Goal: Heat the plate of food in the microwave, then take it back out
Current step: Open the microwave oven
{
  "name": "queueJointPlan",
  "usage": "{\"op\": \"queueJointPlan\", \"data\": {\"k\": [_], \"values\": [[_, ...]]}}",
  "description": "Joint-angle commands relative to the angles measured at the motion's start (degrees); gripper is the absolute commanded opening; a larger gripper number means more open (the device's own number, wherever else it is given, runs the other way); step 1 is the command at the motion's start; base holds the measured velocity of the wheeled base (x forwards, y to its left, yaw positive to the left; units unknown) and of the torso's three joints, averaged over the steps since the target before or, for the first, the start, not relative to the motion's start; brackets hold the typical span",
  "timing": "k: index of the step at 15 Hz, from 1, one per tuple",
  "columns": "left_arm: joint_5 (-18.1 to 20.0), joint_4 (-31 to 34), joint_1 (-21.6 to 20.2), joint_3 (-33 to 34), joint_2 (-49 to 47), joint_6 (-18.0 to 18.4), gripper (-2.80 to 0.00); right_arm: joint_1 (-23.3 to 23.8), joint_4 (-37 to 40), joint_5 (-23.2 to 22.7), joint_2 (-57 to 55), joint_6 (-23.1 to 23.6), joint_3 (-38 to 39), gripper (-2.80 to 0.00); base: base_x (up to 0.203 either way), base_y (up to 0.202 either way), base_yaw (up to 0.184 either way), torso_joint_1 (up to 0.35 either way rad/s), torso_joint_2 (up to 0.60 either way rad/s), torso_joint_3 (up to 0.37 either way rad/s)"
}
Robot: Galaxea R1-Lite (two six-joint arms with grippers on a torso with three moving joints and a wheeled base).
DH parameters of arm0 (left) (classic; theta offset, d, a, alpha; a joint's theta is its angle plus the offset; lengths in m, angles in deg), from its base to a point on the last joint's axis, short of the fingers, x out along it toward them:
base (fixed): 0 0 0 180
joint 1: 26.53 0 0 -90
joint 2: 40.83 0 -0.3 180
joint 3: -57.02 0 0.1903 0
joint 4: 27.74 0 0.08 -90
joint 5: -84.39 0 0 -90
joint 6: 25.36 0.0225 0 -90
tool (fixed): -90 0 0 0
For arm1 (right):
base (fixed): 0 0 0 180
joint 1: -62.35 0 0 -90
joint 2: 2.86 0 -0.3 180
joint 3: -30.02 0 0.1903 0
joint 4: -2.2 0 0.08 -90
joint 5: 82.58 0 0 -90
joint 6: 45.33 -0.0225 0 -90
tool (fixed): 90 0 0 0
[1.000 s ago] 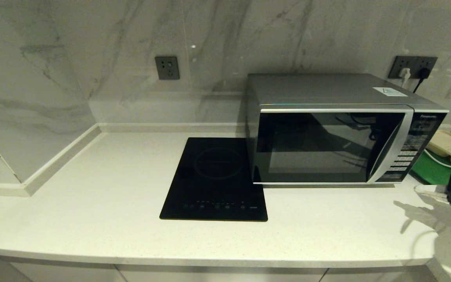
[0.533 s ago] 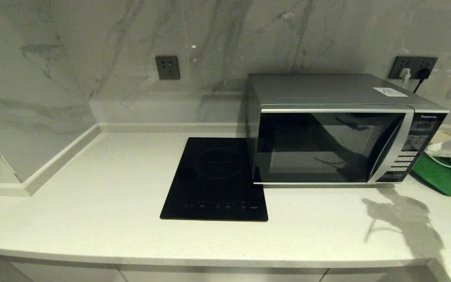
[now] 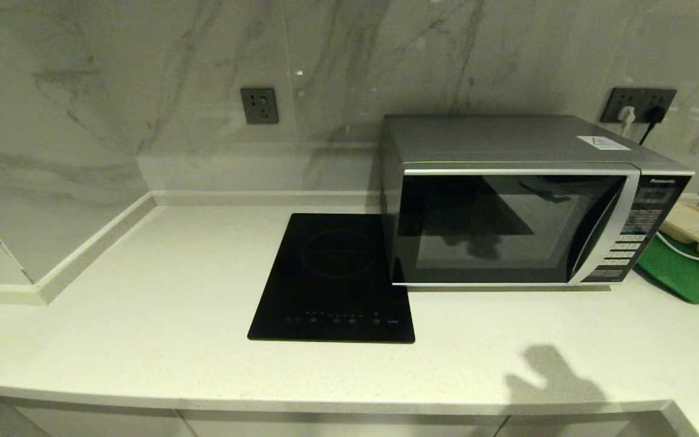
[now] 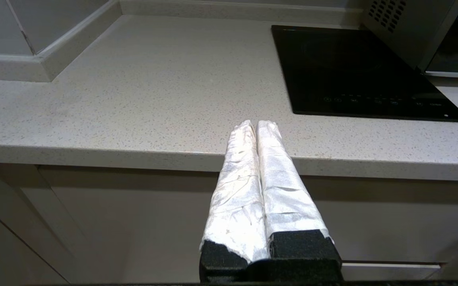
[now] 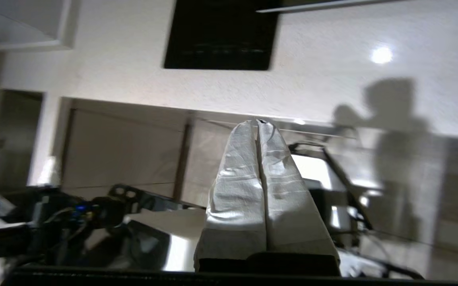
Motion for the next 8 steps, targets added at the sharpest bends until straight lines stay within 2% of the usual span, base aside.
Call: {"op": "queueJointPlan", "data": {"k": [1,3,5,6,7,8], "values": [[0.0,0.0,0.0,0.0,0.0,0.0,-2.8,-2.3,5.0,11.5,11.1,0.0,1.5,-2.8,0.0,0.0,0.0,0.0,0.0,0.0],[0.0,0.0,0.0,0.0,0.0,0.0,-2.8,-2.4,6.6,20.5,18.0,2.2,5.1,-2.8,0.0,0.0,0.0,0.0,0.0,0.0],[0.0,0.0,0.0,0.0,0.0,0.0,-2.8,0.2,9.2,23.6,23.6,5.3,7.3,-2.8,0.0,0.0,0.0,0.0,0.0,0.0],[0.0,0.0,0.0,0.0,0.0,0.0,-2.8,4.5,9.9,23.5,25.1,6.7,7.8,-2.8,0.0,0.0,0.0,0.0,0.0,0.0],[0.0,0.0,0.0,0.0,0.0,0.0,-2.8,11.2,10.3,21.8,27.2,8.7,8.5,-2.8,0.0,0.0,0.0,0.0,0.0,0.0],[0.0,0.0,0.0,0.0,0.0,0.0,-2.8,18.3,10.5,17.8,30.5,11.7,9.6,-2.8,0.0,0.0,0.0,0.0,0.0,0.0]]}}
